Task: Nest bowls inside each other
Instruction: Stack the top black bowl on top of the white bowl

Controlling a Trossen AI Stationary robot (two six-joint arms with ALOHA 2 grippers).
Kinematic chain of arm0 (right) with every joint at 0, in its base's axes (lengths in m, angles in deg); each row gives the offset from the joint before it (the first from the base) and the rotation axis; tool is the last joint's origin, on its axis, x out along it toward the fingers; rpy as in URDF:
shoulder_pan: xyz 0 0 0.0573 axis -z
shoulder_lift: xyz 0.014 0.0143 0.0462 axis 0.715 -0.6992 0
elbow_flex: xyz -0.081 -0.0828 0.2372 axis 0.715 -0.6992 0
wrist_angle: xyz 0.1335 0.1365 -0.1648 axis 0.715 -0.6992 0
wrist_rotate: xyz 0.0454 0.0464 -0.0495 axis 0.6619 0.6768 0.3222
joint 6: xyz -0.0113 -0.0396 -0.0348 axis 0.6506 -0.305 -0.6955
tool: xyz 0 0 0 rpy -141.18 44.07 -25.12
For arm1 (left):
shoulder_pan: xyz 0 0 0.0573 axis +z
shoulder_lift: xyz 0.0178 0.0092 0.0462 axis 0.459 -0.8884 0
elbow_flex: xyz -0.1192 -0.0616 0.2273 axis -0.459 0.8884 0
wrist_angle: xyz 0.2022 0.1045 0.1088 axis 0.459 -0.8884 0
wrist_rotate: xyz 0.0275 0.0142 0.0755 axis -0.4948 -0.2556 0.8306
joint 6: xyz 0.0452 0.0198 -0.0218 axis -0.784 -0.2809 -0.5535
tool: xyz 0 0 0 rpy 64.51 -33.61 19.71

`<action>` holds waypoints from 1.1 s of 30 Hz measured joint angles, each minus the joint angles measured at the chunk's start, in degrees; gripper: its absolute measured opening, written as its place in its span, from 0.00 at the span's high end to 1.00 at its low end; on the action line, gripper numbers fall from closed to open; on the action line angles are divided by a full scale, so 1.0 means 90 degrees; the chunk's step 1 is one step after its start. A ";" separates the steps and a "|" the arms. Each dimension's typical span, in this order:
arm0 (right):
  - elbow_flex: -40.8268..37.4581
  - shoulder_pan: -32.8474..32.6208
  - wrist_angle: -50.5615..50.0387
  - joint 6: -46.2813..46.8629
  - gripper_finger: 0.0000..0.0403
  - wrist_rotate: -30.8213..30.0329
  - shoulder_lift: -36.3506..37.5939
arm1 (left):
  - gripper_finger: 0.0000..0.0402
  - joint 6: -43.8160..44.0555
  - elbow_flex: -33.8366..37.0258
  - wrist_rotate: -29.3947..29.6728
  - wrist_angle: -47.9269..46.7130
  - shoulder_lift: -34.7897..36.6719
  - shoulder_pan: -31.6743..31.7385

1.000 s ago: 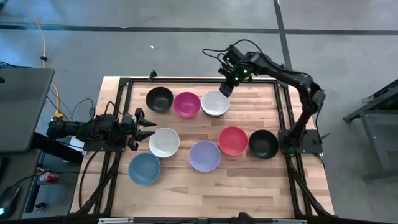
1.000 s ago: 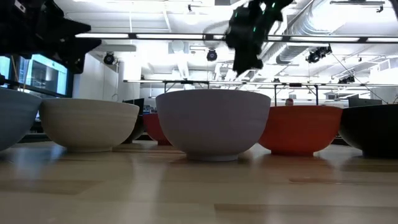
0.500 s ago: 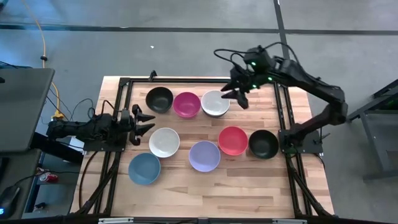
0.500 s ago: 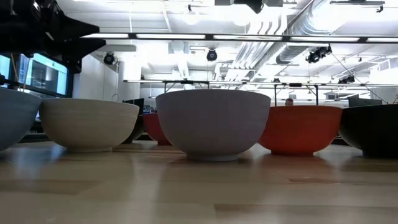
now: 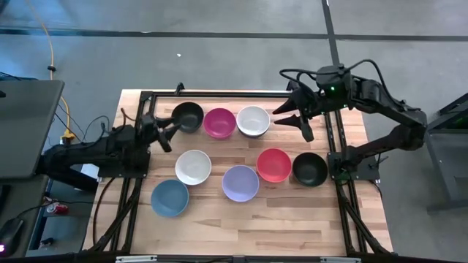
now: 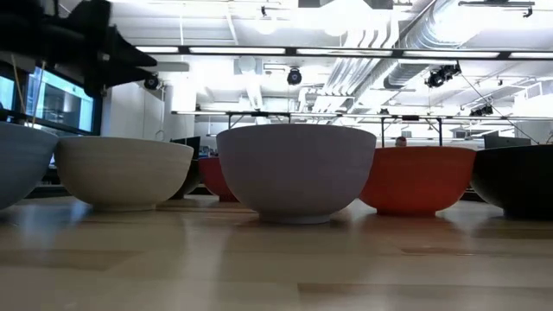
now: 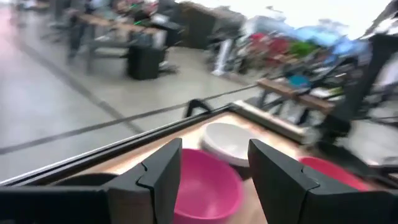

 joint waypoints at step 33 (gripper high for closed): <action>0.0000 -0.0958 -0.0566 0.1389 0.65 -0.1063 0.0092 | 0.57 -0.1975 -0.4765 -0.3104 -0.4564 -0.7509 0.5329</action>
